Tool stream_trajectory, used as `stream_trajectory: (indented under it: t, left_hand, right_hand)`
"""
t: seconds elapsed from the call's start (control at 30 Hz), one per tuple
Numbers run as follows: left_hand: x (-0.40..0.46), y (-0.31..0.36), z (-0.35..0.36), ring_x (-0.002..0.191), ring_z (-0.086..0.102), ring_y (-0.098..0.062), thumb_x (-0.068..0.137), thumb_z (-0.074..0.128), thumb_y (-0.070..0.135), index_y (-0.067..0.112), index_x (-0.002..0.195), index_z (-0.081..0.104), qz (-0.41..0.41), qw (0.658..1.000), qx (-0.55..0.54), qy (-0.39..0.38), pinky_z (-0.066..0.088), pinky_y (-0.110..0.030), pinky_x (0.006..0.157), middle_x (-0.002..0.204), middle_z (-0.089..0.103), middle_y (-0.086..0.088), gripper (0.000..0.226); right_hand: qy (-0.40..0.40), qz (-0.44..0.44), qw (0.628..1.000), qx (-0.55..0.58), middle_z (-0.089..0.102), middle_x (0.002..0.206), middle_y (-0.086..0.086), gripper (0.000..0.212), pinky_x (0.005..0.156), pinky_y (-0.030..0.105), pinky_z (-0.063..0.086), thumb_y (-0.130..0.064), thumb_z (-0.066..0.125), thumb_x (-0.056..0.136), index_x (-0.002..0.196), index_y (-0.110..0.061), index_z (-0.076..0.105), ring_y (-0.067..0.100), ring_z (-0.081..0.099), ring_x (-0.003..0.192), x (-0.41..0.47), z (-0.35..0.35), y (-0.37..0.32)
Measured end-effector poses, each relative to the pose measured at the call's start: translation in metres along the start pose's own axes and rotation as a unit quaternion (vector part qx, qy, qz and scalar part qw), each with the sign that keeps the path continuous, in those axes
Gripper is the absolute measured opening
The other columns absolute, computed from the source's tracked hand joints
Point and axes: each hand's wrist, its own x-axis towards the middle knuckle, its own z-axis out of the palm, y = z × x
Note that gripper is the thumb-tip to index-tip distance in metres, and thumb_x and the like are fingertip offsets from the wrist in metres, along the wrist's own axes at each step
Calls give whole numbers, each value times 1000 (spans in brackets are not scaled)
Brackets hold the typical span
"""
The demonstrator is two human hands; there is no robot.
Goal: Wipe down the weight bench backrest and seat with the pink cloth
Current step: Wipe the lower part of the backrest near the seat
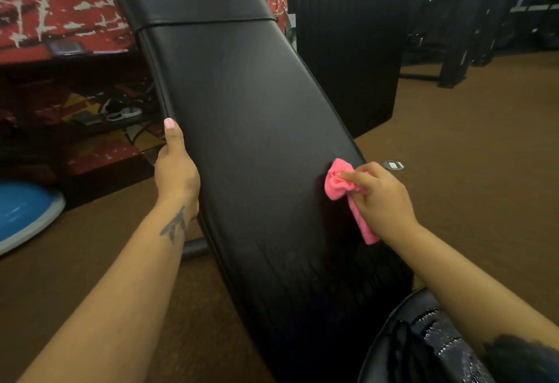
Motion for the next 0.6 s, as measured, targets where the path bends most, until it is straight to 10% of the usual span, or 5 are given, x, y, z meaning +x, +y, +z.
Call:
stream_trajectory:
  t: [0.37, 0.6]
  left_hand:
    - [-1, 0, 0, 109, 58, -19, 82, 31, 80, 27, 109, 56, -4, 1000, 7, -5, 44, -44, 104, 110, 61, 9, 65]
    - [-3, 3, -1, 110, 60, -21, 75, 32, 84, 27, 107, 60, 0, 1000, 10, 0, 45, -44, 104, 118, 63, 6, 71]
  right_hand:
    - [-31, -51, 997, 48, 63, 91, 3, 35, 64, 24, 45, 1, 72, 72, 100, -19, 72, 18, 59, 76, -21, -2, -20]
    - [-13, 79, 997, 5, 59, 95, 7, 32, 69, 36, 48, -3, 66, 77, 105, -18, 70, 30, 60, 81, -9, -2, 26]
